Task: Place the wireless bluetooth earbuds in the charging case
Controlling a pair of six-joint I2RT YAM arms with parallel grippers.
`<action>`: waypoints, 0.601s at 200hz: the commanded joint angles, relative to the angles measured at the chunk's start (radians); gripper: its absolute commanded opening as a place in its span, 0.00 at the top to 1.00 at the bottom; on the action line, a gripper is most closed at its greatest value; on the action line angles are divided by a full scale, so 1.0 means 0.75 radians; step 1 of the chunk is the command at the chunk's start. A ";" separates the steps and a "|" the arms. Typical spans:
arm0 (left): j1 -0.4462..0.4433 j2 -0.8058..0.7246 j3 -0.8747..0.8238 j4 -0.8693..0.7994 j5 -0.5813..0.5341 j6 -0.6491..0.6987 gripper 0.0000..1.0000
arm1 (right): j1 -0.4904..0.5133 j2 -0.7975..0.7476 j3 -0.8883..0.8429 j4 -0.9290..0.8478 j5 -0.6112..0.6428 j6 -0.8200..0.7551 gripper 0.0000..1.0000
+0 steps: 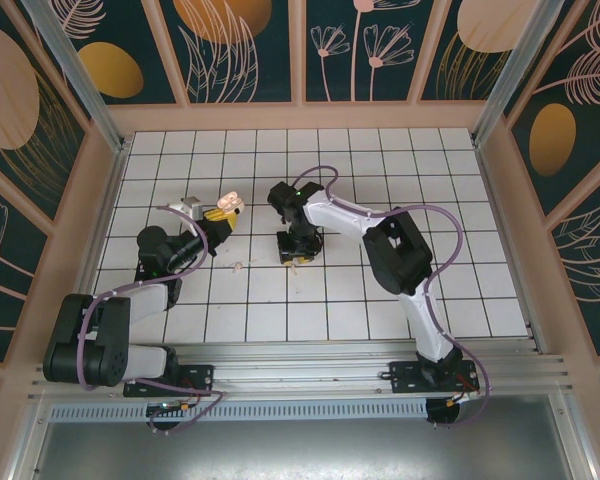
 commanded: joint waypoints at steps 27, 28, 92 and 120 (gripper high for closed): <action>0.013 -0.014 -0.011 0.048 -0.003 -0.020 0.98 | 0.014 0.043 0.034 -0.035 0.001 -0.024 0.68; 0.013 -0.014 -0.011 0.049 -0.003 -0.020 0.98 | 0.014 0.043 0.035 -0.035 0.001 -0.024 0.68; 0.013 -0.015 -0.009 0.045 0.000 -0.022 0.99 | 0.021 0.063 0.018 -0.040 0.007 -0.024 0.70; 0.013 -0.014 -0.006 0.039 0.000 -0.022 0.99 | 0.026 0.070 0.011 -0.041 0.018 -0.022 0.72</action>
